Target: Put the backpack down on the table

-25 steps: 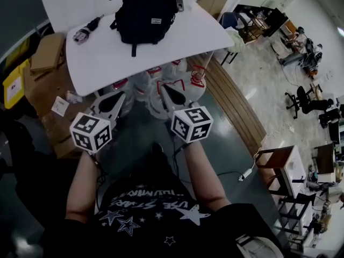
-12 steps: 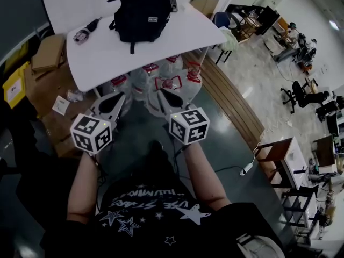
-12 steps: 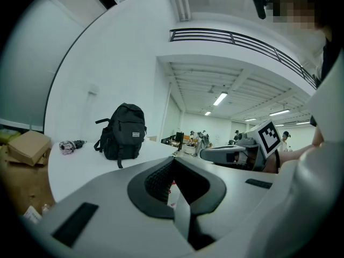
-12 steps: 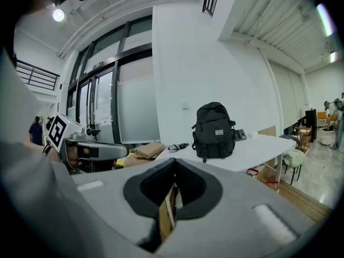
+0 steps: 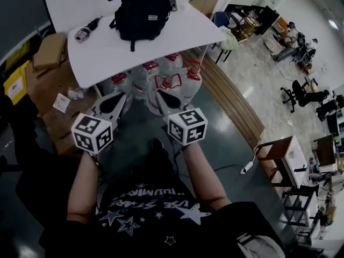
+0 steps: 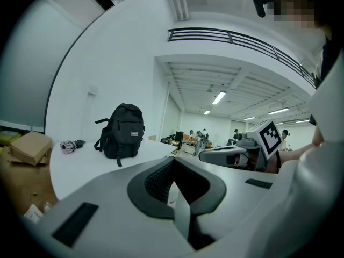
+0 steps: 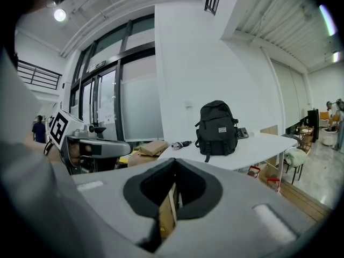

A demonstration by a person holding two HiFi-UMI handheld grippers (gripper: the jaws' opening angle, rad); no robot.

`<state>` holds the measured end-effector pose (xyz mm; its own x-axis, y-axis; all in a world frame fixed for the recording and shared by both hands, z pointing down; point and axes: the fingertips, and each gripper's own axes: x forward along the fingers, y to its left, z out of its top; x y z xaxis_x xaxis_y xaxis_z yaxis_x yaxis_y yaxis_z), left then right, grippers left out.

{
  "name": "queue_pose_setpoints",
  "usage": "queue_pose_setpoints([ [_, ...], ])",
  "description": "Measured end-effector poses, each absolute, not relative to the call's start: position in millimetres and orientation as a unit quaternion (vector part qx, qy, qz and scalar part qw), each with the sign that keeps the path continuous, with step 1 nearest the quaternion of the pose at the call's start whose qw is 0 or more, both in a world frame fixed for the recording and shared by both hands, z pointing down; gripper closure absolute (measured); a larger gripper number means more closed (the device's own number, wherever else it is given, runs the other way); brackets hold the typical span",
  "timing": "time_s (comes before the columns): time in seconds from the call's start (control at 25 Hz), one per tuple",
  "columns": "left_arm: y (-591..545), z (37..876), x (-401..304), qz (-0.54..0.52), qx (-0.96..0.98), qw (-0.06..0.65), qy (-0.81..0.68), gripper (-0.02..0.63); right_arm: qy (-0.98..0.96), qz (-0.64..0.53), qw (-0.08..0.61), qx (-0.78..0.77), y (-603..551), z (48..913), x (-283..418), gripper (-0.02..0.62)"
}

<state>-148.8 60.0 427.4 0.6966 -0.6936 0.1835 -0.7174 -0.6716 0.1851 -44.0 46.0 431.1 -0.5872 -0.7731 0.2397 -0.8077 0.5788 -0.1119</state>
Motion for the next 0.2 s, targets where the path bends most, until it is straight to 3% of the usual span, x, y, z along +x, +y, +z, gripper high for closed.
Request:
queue_pose_setpoints([
  [0.2,57.4,425.5,-149.5,0.049,0.912,0.123,-0.389,0.598,-0.888,0.11,0.08,0.439,44.3,430.9,-47.7,0.595],
])
